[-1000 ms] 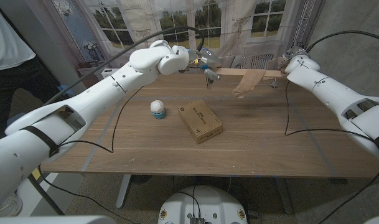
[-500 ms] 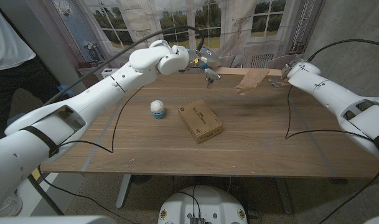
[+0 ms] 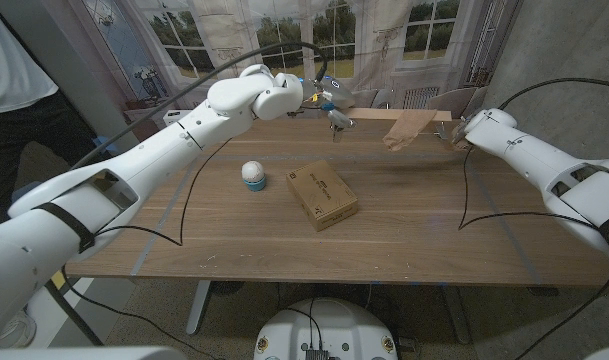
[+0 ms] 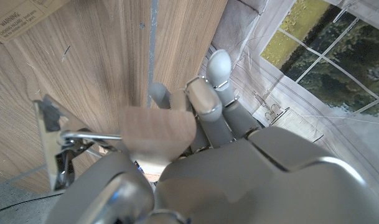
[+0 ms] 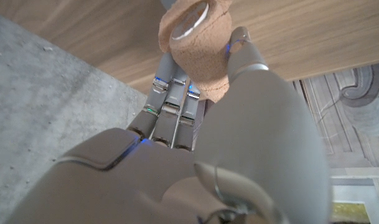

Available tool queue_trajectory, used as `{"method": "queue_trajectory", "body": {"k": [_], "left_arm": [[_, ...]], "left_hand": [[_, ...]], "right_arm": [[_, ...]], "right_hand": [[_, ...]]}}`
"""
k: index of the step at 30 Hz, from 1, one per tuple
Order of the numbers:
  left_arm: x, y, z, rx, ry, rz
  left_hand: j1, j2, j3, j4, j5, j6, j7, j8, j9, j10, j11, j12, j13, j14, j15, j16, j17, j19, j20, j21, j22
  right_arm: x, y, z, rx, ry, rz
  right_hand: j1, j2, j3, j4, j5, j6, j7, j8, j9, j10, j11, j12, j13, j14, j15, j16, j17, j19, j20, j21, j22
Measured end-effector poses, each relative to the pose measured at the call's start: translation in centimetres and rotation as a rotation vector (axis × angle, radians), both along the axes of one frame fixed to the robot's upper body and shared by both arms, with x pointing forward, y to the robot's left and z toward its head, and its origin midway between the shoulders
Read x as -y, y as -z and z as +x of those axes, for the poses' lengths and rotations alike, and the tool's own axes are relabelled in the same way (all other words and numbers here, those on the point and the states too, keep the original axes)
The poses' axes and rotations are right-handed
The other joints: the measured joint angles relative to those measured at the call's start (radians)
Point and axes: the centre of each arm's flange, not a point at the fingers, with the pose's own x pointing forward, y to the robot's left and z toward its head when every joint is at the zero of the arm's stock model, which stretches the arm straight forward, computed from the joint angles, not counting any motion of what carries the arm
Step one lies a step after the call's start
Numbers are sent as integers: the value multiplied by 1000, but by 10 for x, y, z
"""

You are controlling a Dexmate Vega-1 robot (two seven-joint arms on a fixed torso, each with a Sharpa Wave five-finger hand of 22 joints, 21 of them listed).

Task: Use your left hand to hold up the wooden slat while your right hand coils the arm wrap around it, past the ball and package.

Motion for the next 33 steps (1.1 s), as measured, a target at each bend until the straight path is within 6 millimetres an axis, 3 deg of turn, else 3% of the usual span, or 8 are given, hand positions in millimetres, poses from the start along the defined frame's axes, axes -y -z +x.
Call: {"method": "queue_trajectory", "body": {"k": [17,33], "left_arm": [[1,-3,3,5,4,-1],[-3,-6,7,7,-5,-22]], "left_hand": [[2,1,0,0,0,0,0,4,0,1,1,0,0,0,0,0,0,0,0,0,-1],[3,2,4,-4,0,-2,2,4,-2,-1,3,0,0,-2,-2,0,0,0,0,0,-4]], "right_arm": [[9,36,-5,-102,-48,150],[6,68,-53,-2,-91,212]], "right_hand": [[0,0,-4,4,5,0,0,-5,4,0,0,-9,5,0,0,-11,6,-8,1,7,0],[0,0,-4,4,5,0,0,-9,9,0,0,-15,9,0,0,-20,16,-8,1,7,0]]}}
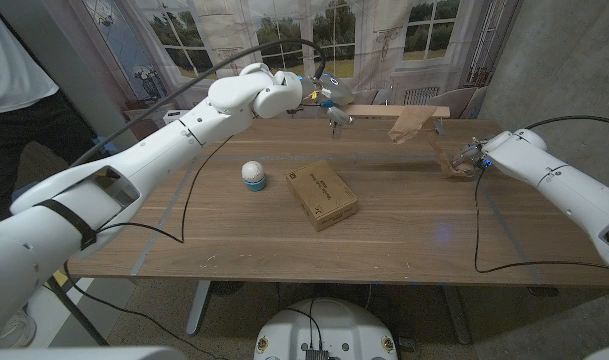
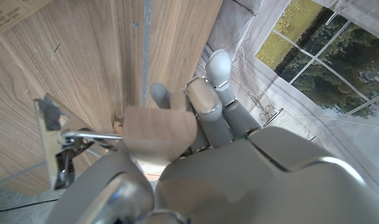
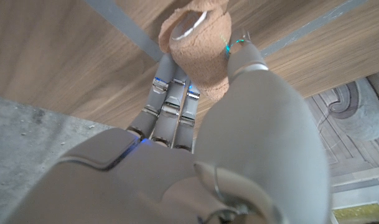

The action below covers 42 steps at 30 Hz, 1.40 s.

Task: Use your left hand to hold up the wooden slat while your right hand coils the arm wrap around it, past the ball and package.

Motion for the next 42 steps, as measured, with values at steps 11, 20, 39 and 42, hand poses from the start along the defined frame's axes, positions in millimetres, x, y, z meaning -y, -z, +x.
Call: {"method": "queue_trajectory", "body": {"k": [11,20,39,42], "left_arm": [[-3,-5,3,2,-9,-13],[-3,-8,5,1,-6,-18],[4,-10,7,1,-1,-6],[5,-10,8,0,-1,-3]], "left_hand": [[1,-1,0,0,0,-2,1,4,-3,-2,2,0,0,0,0,0,0,0,0,0,0],[2,-2,0,0,0,-5,1,4,-2,-3,-2,0,0,0,0,0,0,0,0,0,-1],[0,-1,0,0,0,-5,2,6,-2,-2,-2,0,0,0,0,0,0,0,0,0,-3],[0,-1,0,0,0,-5,2,6,-2,-2,-2,0,0,-2,-2,0,0,0,0,0,1]], "right_arm": [[-1,21,-21,62,26,63],[-3,60,-58,99,38,114],[-21,105,-122,275,152,114],[-25,113,-132,316,181,110]], "right_hand": [[0,0,-4,4,-1,0,0,-3,4,0,0,1,6,2,1,-1,5,0,0,0,0],[0,0,-4,4,-3,0,0,-6,9,0,0,1,6,16,1,-9,9,0,0,5,0],[0,0,-7,7,3,0,0,-10,9,0,0,-4,4,21,-1,-17,19,0,0,8,0],[0,0,-8,8,3,0,0,-12,9,23,5,-13,4,24,2,-19,22,0,0,15,0]]}}
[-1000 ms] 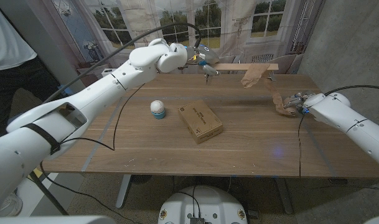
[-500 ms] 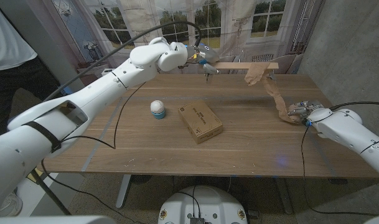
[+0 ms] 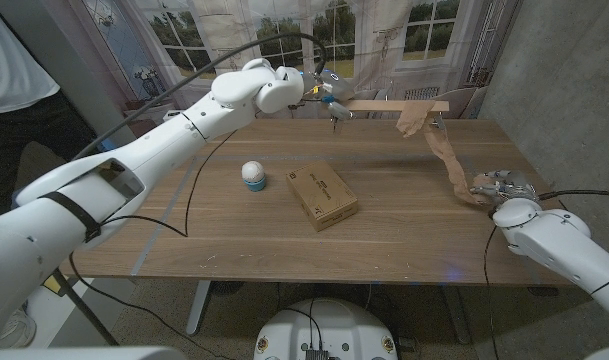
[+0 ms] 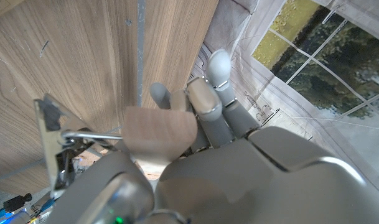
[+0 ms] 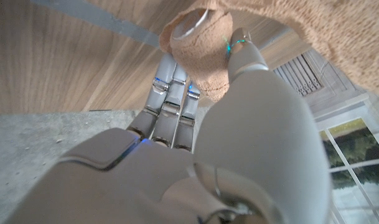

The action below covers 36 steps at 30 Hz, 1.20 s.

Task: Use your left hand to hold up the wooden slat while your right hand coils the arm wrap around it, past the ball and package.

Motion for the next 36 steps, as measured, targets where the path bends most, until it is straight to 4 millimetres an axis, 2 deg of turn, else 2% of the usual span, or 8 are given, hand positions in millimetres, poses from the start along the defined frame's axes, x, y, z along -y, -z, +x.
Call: {"method": "queue_trajectory", "body": {"k": [13,24,36], "left_arm": [[4,-2,4,4,-6,8],[5,-4,9,15,-14,4],[9,-5,13,21,-12,5]], "left_hand": [[-3,-3,0,0,0,0,0,0,-5,-1,2,0,0,-1,-1,0,0,0,0,0,0],[-9,-1,0,0,0,0,0,0,-5,-2,2,0,0,-1,-1,0,0,0,0,0,-3],[-11,-3,0,0,0,0,0,5,-5,1,1,0,0,0,0,0,0,0,0,0,-5]], "right_arm": [[-17,19,-32,111,81,-9],[-25,35,-50,205,57,13],[-34,45,-71,473,67,-24]], "right_hand": [[0,0,0,0,0,3,3,-3,-3,2,-2,-5,0,5,-2,2,5,0,0,7,0],[2,-2,0,0,-1,4,4,-6,0,7,1,-10,1,5,-2,2,14,-4,0,12,0],[6,-6,0,0,-3,5,2,-8,5,8,2,-7,4,6,0,-1,19,-5,-2,12,0]]}}
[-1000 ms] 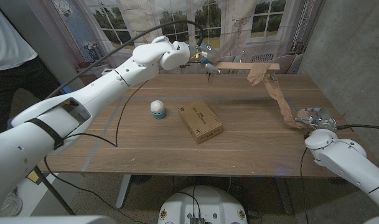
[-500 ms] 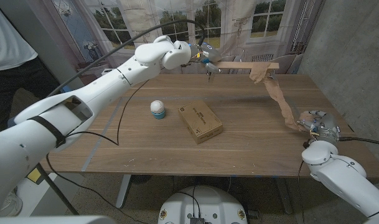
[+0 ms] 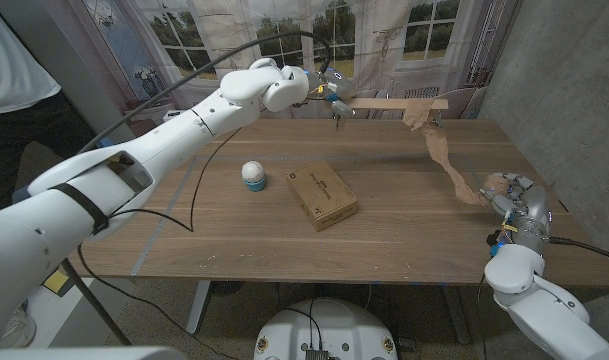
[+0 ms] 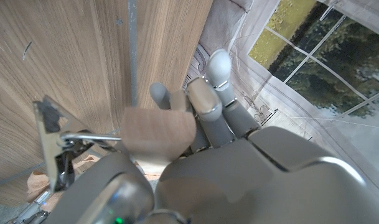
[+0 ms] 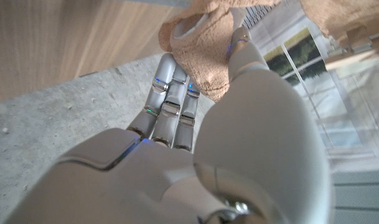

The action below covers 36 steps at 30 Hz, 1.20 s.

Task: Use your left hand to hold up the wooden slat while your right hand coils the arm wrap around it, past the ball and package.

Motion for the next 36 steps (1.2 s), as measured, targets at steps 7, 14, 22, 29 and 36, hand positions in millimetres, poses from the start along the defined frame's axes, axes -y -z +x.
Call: {"method": "queue_trajectory", "body": {"k": [7,14,22,29,36], "left_arm": [[2,2,1,-10,11,6],[4,4,2,-22,16,10],[6,6,4,-34,14,14],[6,7,5,-43,11,14],[9,7,7,-52,12,19]], "left_hand": [[0,0,0,0,0,0,0,0,0,0,0,0,0,0,0,0,0,0,0,0,1],[0,0,0,0,0,0,0,0,0,0,0,0,0,0,0,0,0,0,0,0,-2],[0,0,0,0,0,0,0,0,0,-2,-1,0,0,0,0,0,0,0,0,0,-2],[0,0,0,0,0,0,0,0,0,-3,0,0,0,0,0,0,0,0,0,0,-2],[0,0,0,0,0,0,0,0,-2,-4,0,0,0,0,0,0,0,0,0,0,-2]], "right_arm": [[-7,-9,-4,226,19,-57],[-10,-23,-4,404,-14,-101],[-11,-42,-4,579,-106,-142],[-12,-58,-4,687,-219,-180],[-10,-72,0,758,-347,-209]], "right_hand": [[1,-1,-4,2,0,13,4,-4,0,0,0,0,1,0,0,-1,0,0,0,0,0],[1,-1,-7,1,-2,17,1,-8,0,0,0,-7,-1,1,-1,-3,4,0,0,6,0],[1,-1,-8,0,3,17,1,-10,5,4,-4,-12,0,2,-1,-5,8,0,0,6,0],[1,-1,-11,-3,3,17,1,-12,5,4,-4,-15,0,2,-1,-12,9,0,0,6,0],[1,-1,-11,-2,3,19,-1,-13,5,4,-4,-15,0,2,-1,-13,12,0,0,14,0]]}}
